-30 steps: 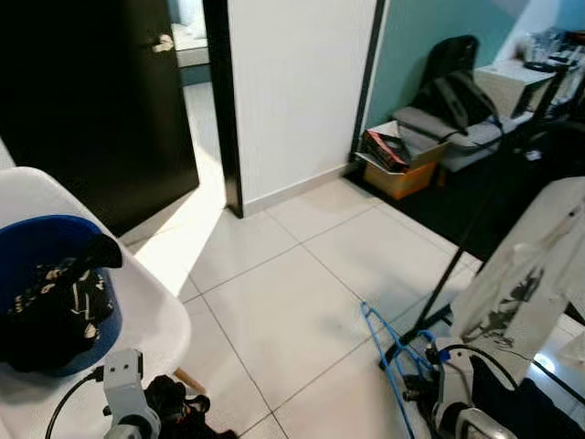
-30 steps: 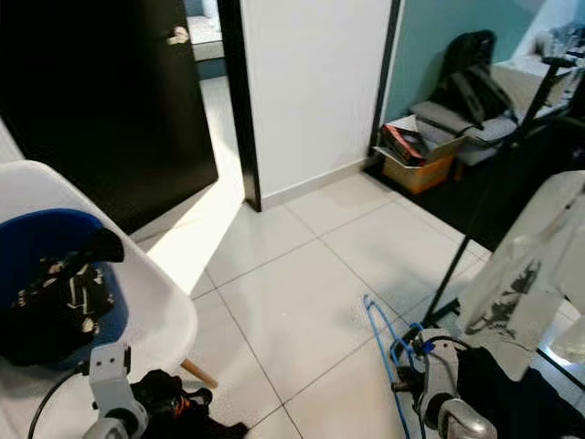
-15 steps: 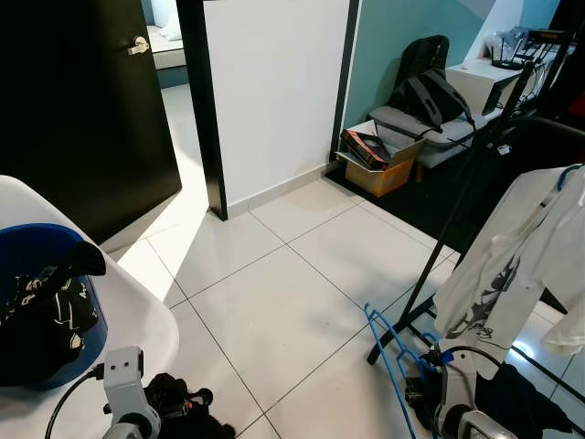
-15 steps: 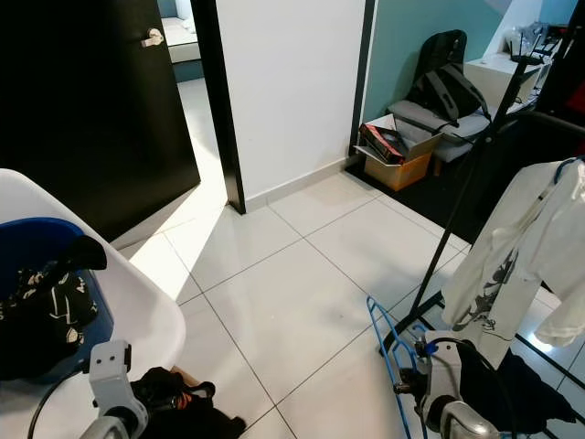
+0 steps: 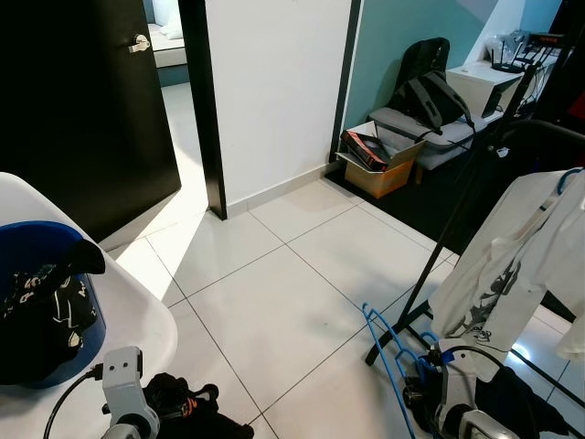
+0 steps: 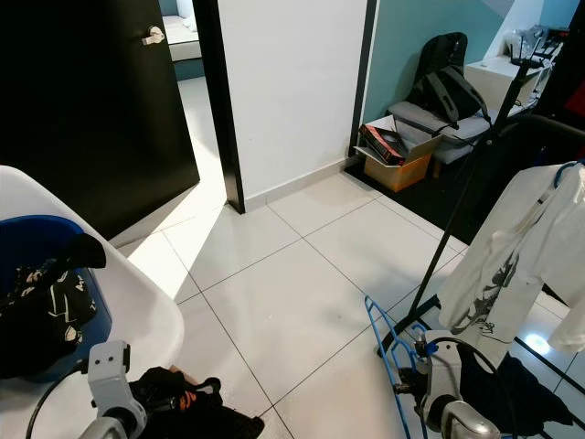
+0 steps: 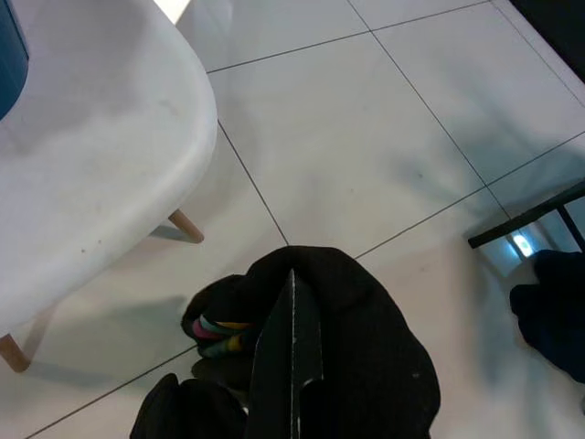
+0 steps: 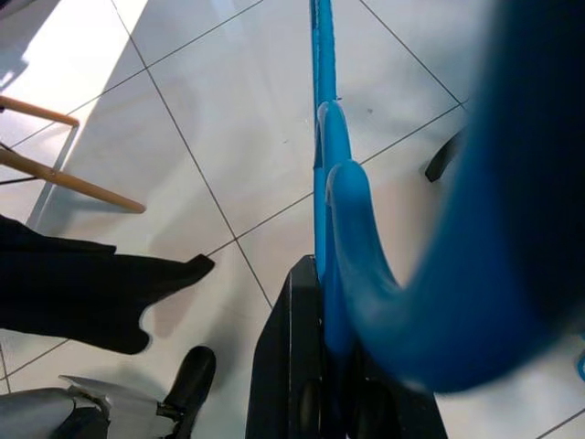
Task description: Hang hanger
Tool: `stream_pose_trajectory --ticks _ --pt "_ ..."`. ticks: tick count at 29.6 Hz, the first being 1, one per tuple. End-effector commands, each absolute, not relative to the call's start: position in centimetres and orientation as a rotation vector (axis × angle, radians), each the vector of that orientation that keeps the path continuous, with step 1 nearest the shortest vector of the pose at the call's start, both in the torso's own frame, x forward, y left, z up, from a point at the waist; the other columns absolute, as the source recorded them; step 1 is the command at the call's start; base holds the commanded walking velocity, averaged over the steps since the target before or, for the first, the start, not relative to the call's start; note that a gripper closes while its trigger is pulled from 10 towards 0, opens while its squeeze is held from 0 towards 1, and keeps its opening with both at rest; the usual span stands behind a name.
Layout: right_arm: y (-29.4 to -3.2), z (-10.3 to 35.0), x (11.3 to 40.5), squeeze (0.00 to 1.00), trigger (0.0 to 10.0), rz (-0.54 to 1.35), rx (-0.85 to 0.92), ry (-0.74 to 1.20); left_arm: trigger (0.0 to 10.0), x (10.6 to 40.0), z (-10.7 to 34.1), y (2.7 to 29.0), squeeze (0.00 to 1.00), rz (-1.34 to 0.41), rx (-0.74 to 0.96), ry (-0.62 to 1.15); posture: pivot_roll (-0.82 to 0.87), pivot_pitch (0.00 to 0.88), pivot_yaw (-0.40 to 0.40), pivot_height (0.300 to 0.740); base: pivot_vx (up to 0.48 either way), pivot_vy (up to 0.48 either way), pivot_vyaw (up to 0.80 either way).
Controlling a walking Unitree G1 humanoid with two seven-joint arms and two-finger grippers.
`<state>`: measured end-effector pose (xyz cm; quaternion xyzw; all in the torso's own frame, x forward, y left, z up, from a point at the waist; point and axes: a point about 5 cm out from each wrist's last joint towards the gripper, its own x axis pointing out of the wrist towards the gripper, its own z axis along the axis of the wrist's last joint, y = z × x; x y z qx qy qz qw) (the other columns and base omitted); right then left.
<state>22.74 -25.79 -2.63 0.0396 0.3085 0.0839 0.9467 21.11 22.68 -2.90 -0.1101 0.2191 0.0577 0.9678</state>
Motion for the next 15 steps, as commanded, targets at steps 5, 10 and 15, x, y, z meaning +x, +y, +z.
stream_pose_trajectory --ticks 5,10,15 --pt "-25.66 -2.53 22.55 0.00 10.0 0.218 0.065 0.618 10.0 20.96 -2.84 22.72 0.00 0.102 -0.210 0.450 0.03 0.000 -0.050 0.740 0.000 0.000 0.64" --pt "-25.61 -2.43 22.63 0.00 10.0 0.225 0.064 0.613 10.0 21.02 -2.73 22.73 0.00 0.104 -0.220 0.444 0.02 0.000 -0.046 0.740 0.000 0.000 0.80" --pt "-25.59 -2.40 22.63 0.00 10.0 0.228 0.064 0.612 10.0 21.02 -2.72 22.76 0.00 0.103 -0.221 0.446 0.02 0.000 -0.044 0.740 0.000 0.000 0.80"
